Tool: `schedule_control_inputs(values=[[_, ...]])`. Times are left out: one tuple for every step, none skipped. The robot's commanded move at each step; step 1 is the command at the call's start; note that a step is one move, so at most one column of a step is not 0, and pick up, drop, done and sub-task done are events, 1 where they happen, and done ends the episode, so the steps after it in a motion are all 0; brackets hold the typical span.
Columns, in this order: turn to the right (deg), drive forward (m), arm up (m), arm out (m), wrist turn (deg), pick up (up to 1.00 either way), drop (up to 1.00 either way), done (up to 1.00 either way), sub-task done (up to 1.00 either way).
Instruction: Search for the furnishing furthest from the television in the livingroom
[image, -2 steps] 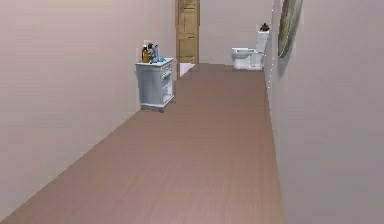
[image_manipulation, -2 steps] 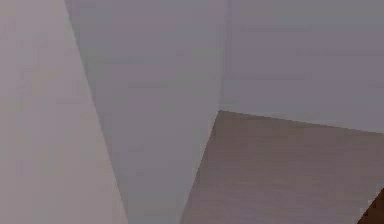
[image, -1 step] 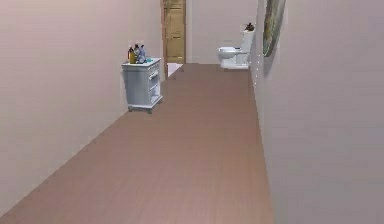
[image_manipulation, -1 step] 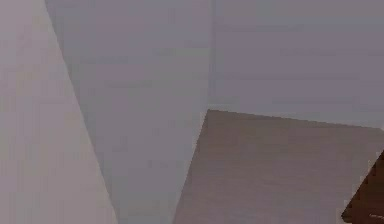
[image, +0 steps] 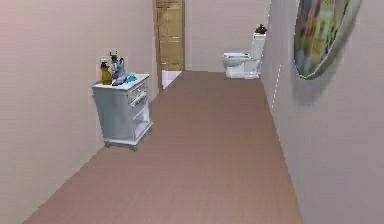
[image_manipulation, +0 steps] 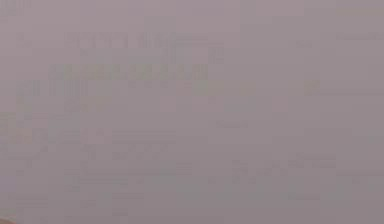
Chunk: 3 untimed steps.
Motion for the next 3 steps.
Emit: schedule_control_inputs(values=[[0.0,1.0,0.0,0.0,0.0,0.0,0.0,0.0,0.0],[0.0,1.0,0.0,0.0,0.0,0.0,0.0,0.0,0.0],[-3.0,0.0,0.0,0.0,0.0,0.0,0.0,0.0,0.0]])
